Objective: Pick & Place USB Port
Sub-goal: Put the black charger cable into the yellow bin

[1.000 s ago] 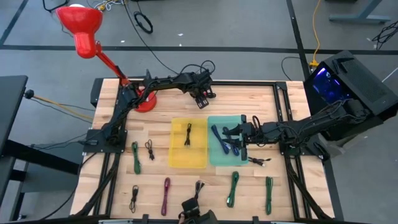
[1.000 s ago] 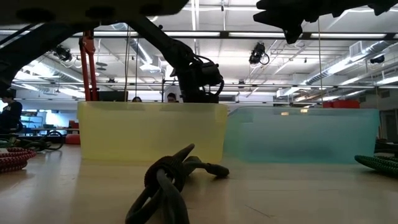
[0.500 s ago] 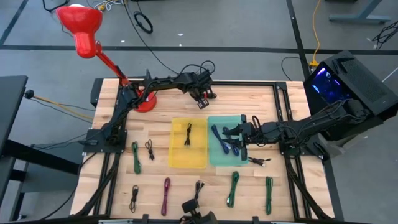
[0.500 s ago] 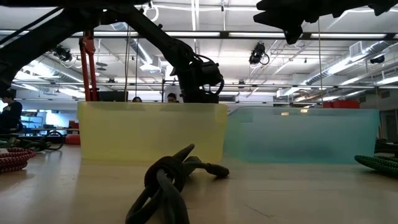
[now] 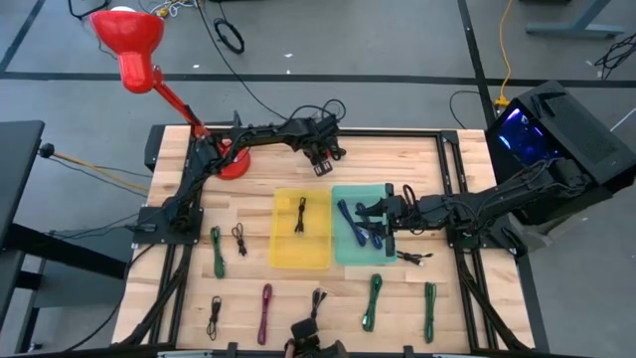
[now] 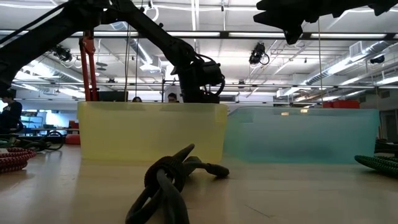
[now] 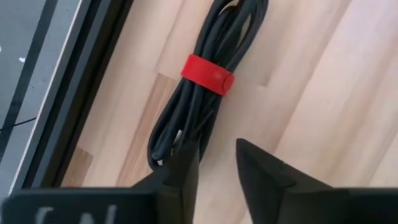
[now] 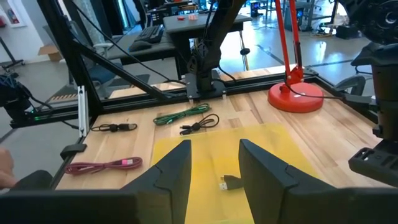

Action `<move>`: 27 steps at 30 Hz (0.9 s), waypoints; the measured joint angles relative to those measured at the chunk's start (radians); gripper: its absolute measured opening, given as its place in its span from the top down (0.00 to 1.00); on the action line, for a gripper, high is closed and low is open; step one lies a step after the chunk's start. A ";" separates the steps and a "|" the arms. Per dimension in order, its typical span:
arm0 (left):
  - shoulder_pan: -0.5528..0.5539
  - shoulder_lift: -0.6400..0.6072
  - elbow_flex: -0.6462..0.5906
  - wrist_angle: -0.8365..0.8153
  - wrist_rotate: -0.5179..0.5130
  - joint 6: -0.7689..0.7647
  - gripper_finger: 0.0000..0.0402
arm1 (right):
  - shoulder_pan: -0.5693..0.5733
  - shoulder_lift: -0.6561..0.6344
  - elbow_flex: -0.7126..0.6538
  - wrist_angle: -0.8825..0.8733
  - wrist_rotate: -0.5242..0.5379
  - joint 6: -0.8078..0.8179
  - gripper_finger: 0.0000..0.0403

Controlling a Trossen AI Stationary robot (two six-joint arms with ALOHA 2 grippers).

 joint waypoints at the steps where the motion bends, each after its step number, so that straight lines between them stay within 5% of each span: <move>1: 0.003 0.000 0.000 0.001 -0.002 -0.001 0.67 | 0.000 0.000 0.000 0.002 0.000 0.000 0.66; 8: 0.002 0.003 0.000 0.007 0.003 -0.024 0.58 | 0.000 0.000 0.000 0.006 0.000 -0.001 0.66; 27: -0.022 0.050 0.000 0.097 0.009 -0.020 0.59 | 0.000 0.034 0.000 0.008 0.000 -0.001 0.66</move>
